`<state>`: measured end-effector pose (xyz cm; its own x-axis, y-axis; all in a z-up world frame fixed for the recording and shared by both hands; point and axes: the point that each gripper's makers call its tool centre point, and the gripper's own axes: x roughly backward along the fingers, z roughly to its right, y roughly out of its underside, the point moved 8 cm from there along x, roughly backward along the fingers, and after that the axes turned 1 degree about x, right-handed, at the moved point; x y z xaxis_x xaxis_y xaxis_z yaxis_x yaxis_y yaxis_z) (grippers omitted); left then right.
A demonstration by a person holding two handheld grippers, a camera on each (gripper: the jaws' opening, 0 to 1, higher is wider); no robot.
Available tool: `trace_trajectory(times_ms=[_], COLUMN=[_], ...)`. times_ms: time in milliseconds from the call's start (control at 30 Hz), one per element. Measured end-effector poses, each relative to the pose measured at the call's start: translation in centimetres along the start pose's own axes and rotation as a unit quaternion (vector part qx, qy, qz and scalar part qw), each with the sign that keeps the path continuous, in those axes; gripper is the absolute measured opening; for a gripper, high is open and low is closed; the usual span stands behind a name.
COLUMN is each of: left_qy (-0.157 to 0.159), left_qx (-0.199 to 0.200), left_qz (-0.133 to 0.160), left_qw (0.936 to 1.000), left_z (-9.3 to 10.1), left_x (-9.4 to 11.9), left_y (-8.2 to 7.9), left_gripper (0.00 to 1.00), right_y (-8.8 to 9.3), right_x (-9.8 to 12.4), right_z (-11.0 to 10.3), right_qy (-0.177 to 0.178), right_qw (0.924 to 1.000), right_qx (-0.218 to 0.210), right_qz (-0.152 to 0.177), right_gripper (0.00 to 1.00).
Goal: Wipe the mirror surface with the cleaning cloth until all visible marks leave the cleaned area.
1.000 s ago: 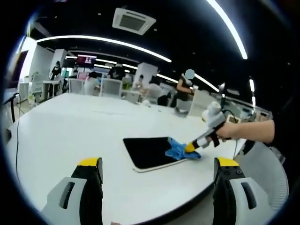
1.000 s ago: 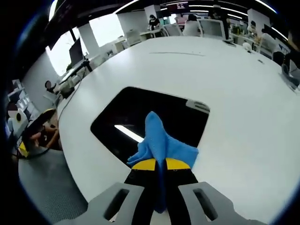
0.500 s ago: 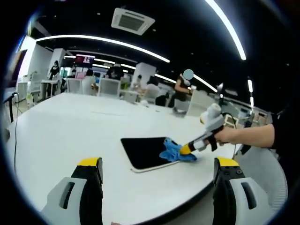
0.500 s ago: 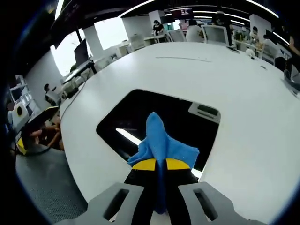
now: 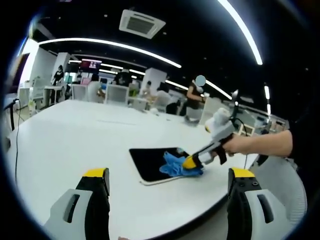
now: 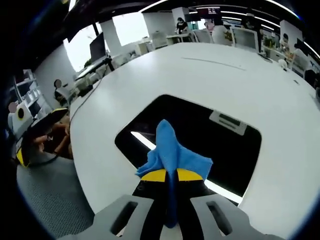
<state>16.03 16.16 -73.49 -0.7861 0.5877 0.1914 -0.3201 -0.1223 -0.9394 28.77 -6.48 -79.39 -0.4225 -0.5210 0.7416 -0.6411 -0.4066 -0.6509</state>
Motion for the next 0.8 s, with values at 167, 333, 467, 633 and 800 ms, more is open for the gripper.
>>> trace_trajectory(times_ms=[167, 333, 467, 633, 800], left_qy=[-0.002, -0.001, 0.001, -0.006, 0.007], left_qx=[0.001, 0.002, 0.0, 0.004, -0.004], left_qz=[0.0, -0.003, -0.007, -0.002, -0.064], left_qw=[1.0, 1.0, 1.0, 1.0, 0.9979], left_z=[0.0, 0.0, 0.0, -0.1, 0.2], left_x=[0.0, 0.0, 0.0, 0.1, -0.3], left_y=[0.0, 0.1, 0.1, 0.1, 0.9], left_gripper=[0.99, 0.99, 0.99, 0.99, 0.99], right_y=[-0.4, -0.9, -1.4, -2.0, -2.5], right_x=[-0.6, -1.2, -1.7, -2.5, -3.3], right_z=[-0.8, -1.4, -2.1, -3.0, -3.9], right_qy=[-0.003, -0.01, -0.018, -0.036, -0.06], right_qw=[0.9999, 0.9997, 0.9993, 0.9984, 0.9971], right_qx=[0.015, 0.02, 0.033, 0.043, 0.046], right_qz=[0.006, 0.004, 0.001, 0.001, 0.002], right_gripper=[0.0, 0.0, 0.0, 0.0, 0.0])
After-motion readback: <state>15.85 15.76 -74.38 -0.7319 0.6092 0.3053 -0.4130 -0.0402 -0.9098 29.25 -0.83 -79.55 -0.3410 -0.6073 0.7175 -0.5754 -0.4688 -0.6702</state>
